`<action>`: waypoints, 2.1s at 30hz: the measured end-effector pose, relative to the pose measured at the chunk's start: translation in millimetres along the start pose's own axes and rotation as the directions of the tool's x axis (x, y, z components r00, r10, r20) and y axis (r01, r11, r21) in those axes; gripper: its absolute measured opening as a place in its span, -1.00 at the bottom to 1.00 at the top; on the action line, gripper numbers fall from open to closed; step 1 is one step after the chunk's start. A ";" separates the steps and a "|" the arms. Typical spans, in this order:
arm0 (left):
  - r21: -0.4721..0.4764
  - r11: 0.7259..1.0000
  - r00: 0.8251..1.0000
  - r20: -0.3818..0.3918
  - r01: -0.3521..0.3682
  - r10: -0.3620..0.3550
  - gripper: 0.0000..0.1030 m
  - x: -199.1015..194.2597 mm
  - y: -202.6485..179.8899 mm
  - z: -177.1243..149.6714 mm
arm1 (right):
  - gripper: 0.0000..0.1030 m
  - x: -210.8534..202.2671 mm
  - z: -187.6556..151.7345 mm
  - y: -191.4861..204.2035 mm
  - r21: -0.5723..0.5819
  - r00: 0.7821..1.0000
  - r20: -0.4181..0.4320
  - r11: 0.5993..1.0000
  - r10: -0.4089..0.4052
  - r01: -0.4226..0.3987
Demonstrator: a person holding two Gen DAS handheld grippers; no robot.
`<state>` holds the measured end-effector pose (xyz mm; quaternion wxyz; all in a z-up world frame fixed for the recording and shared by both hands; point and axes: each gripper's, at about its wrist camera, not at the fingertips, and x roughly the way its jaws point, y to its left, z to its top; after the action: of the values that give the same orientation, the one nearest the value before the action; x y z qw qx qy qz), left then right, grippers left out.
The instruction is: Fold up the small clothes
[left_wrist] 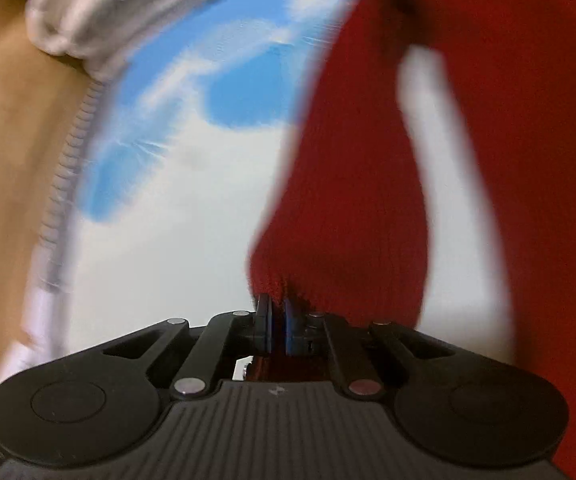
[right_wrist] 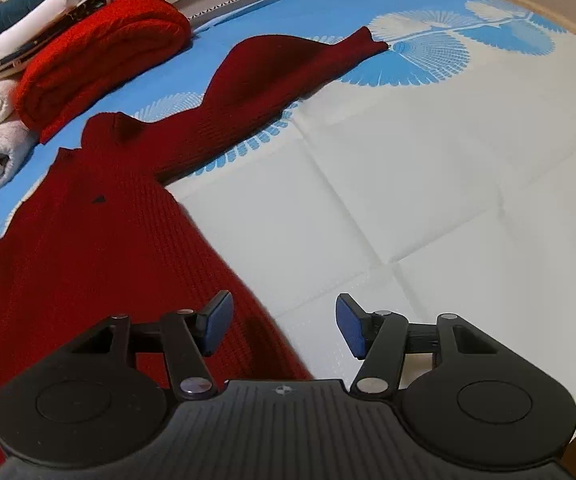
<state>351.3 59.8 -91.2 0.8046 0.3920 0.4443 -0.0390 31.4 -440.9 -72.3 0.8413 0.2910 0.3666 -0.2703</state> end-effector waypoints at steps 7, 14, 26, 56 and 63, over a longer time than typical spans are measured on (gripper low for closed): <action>-0.236 0.873 0.901 -0.185 -0.428 0.392 -0.88 93.1 156.7 81.3 | 0.10 2.6 -1.6 1.9 -0.002 0.999 0.017 0.999 -0.033 0.033; -0.364 0.894 0.965 -0.087 -0.261 0.247 0.78 67.8 128.0 98.5 | 0.12 9.0 24.8 -16.8 0.104 0.997 0.053 0.992 0.063 -0.068; -0.493 0.858 0.989 0.097 0.147 -0.113 0.94 -80.2 -22.1 14.0 | 0.35 172.5 175.7 -21.4 0.370 0.992 0.084 0.921 0.099 -0.123; -0.501 0.738 0.847 -0.018 0.452 -0.531 0.95 -50.5 -66.9 -86.4 | 0.24 23.6 -22.0 -28.3 -0.227 0.919 -0.321 0.924 0.228 -0.308; -0.469 0.746 0.856 0.047 0.474 -0.514 -0.80 -98.0 -55.0 -123.3 | -0.65 -33.3 -46.1 -5.5 -0.349 0.957 -0.252 0.908 0.146 -0.231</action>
<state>185.3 76.0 -87.6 0.8155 0.0574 0.5619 -0.1264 -13.0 -404.9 -74.0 0.8578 0.1873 0.4723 -0.0784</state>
